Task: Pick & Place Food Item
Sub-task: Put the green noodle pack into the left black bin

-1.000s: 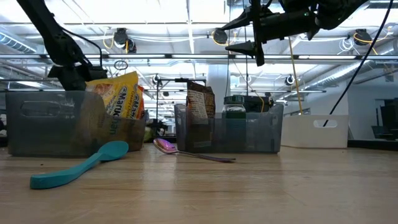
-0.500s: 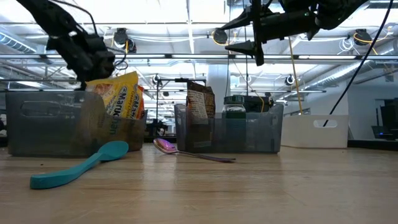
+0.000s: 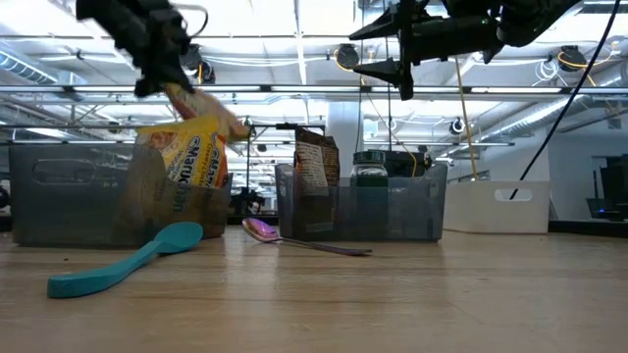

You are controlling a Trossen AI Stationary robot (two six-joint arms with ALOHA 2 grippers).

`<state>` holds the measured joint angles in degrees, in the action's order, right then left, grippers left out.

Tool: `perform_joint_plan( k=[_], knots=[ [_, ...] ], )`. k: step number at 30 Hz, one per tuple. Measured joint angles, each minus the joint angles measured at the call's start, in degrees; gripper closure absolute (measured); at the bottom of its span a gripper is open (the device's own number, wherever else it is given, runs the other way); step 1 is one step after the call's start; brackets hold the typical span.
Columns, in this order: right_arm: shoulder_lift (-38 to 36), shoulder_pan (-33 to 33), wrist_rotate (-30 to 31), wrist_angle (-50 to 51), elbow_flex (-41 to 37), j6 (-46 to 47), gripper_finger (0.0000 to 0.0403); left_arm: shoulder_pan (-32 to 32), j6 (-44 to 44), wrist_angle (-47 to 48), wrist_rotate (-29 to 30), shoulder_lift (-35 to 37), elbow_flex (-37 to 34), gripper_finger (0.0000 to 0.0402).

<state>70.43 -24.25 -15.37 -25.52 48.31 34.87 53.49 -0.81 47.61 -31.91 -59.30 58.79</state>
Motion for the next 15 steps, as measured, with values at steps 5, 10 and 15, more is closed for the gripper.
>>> perform_joint_plan(
  k=[5,10,15],
  knots=[
    [0.00,-0.03,-2.36,-3.48,0.02,-0.28,0.0149,-5.95,2.83,8.65,5.98,-2.89,12.29,0.0399],
    [0.04,-0.02,-6.69,1.66,4.72,-2.11,0.0149,-13.11,4.87,18.04,12.56,-8.06,25.53,0.0400],
    [1.19,-0.02,-11.95,16.03,14.59,-9.12,0.0149,-21.35,5.70,25.47,19.32,-15.61,36.82,0.0400]
  ],
)
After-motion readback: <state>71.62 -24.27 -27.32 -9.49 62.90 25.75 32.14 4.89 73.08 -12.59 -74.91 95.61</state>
